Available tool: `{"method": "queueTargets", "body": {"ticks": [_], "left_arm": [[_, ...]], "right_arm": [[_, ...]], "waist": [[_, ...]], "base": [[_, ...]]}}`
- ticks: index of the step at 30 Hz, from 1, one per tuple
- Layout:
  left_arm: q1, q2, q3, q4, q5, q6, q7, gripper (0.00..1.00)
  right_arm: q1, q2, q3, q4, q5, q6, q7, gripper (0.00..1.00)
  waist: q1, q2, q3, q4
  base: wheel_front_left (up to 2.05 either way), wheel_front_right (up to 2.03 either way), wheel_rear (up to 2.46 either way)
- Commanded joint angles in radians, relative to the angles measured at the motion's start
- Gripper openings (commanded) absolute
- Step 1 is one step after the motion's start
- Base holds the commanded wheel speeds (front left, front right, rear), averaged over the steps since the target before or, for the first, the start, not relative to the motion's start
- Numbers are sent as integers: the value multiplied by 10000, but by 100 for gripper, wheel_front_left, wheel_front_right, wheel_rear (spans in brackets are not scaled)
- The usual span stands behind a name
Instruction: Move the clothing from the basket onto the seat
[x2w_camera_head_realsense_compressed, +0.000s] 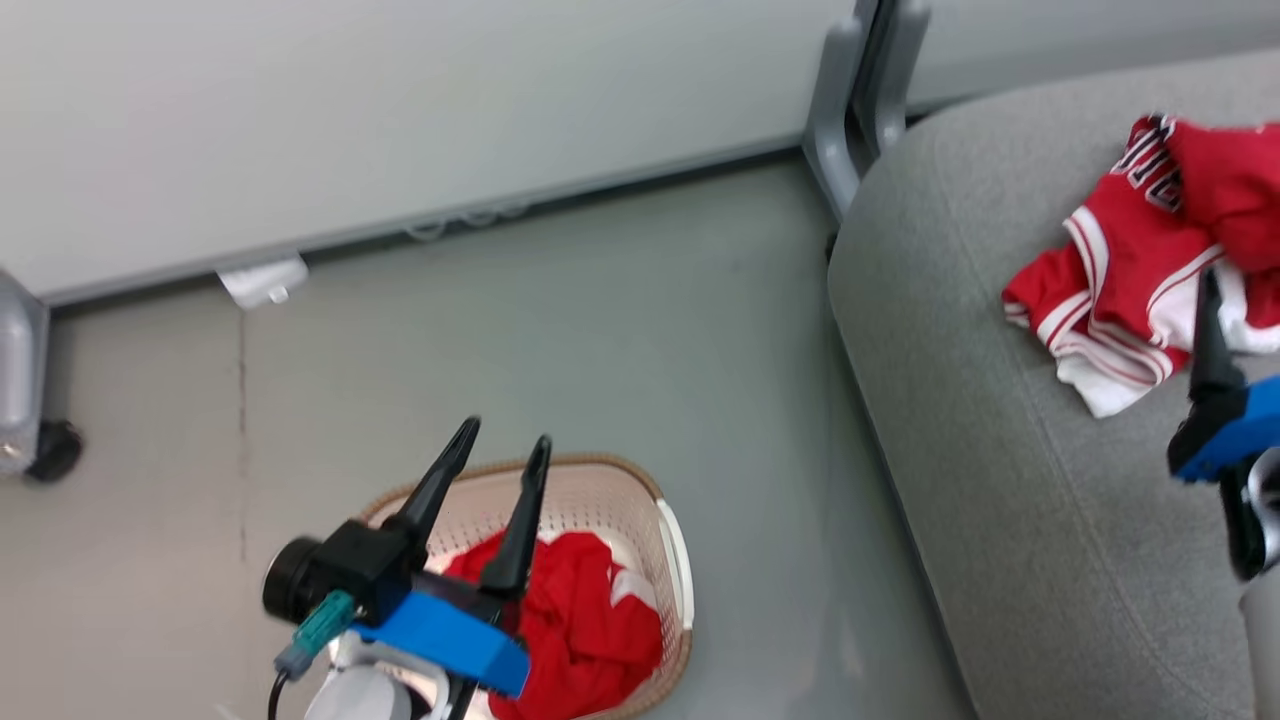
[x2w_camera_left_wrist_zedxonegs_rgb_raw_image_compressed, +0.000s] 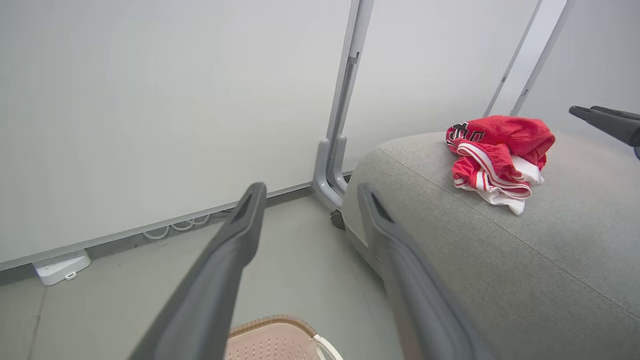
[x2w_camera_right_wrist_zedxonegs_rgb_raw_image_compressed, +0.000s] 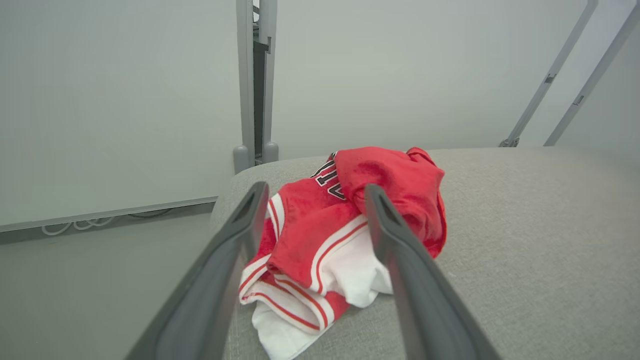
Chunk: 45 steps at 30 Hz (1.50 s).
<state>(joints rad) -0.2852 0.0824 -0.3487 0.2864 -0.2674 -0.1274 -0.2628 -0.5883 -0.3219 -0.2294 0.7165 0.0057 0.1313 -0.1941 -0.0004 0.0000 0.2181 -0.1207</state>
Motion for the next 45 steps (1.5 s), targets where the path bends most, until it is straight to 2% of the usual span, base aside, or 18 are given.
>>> {"method": "queueTargets", "body": {"ticks": [1, 5, 14, 21, 33, 45], "left_arm": [[293, -5, 173, 22, 66, -31, -32, 100], [880, -78, 781, 117, 311, 32, -32, 100], [1838, -164, 2096, 114, 523, 75, -32, 100], [2117, -220, 2784, 54, 615, 48, -32, 100], [2236, -283, 3166, 66, 779, -3, -31, 100], [2076, -301, 3182, 19, 854, -29, -32, 100]], "right_arm": [[424, 51, 136, -223, 56, -10, -26, 100], [1553, 238, 604, -1349, -120, -10, -53, 100], [3960, 1240, 1287, -4012, -206, -10, 424, 100], [5186, 2079, 1449, -5346, -292, -10, 720, 100], [5767, 2583, 1542, -5980, -393, -10, 1051, 100], [5479, 2680, 1718, -6108, -367, -10, 1080, 100]], "waist": [[4, 0, -808, 185], [4, 0, -1304, 401], [4, 0, -1958, 862], [4, 0, -2094, 1225], [4, 0, -2163, 1495], [4, 0, -1764, 1266]], "base": [[0, 0, 0], [0, 0, 0], [0, 0, 0], [0, 0, 0], [0, 0, 0], [0, 0, 0]]}}
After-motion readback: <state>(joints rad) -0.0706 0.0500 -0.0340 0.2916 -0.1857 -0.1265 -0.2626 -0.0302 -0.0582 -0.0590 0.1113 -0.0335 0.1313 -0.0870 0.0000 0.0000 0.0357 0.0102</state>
